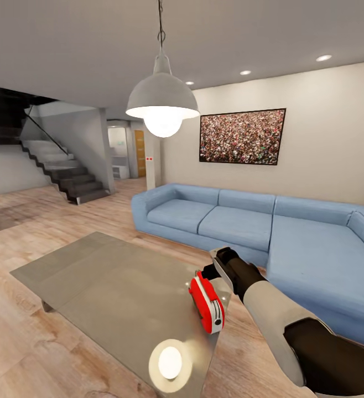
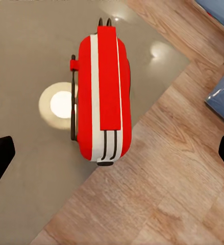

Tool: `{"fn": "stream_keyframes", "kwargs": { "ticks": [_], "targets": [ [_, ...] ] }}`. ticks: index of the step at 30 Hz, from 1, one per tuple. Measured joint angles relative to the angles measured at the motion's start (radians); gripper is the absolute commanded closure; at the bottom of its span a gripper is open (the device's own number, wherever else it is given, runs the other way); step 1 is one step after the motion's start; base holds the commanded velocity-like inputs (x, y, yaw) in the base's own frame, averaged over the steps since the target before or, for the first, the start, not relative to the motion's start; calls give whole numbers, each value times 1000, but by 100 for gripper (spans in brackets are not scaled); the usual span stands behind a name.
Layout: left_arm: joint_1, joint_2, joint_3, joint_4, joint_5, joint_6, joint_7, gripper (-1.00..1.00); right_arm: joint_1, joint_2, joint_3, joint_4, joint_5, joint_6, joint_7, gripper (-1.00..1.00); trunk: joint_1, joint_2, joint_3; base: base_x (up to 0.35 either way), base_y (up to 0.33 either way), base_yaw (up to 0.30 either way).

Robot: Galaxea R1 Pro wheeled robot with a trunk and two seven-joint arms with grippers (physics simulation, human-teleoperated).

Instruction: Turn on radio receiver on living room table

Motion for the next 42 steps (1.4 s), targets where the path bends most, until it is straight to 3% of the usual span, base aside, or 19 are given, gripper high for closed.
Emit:
{"fn": "stream_keyframes", "kwargs": {
  "ticks": [10, 16, 19, 42],
  "targets": [
    [0, 0, 1, 1, 0, 1, 1, -100, 0, -2, -1, 0, -1, 0, 7, -100, 0, 0, 0, 244, -52, 0],
    [0, 0, 1, 0, 0, 0, 1, -100, 0, -13, -2, 0, 1, 0, 151, -100, 0, 0, 0, 29, -11, 0],
    [0, 0, 1, 0, 0, 0, 1, -100, 0, -15, -2, 0, 3, 0, 182, -100, 0, 0, 0, 5, -2, 0],
    [0, 0, 4, 1, 0, -2, 1, -100, 0, -35, -2, 3, 3, -37, 190, -100, 0, 0, 0, 47, 0, 0]
  ]
}}
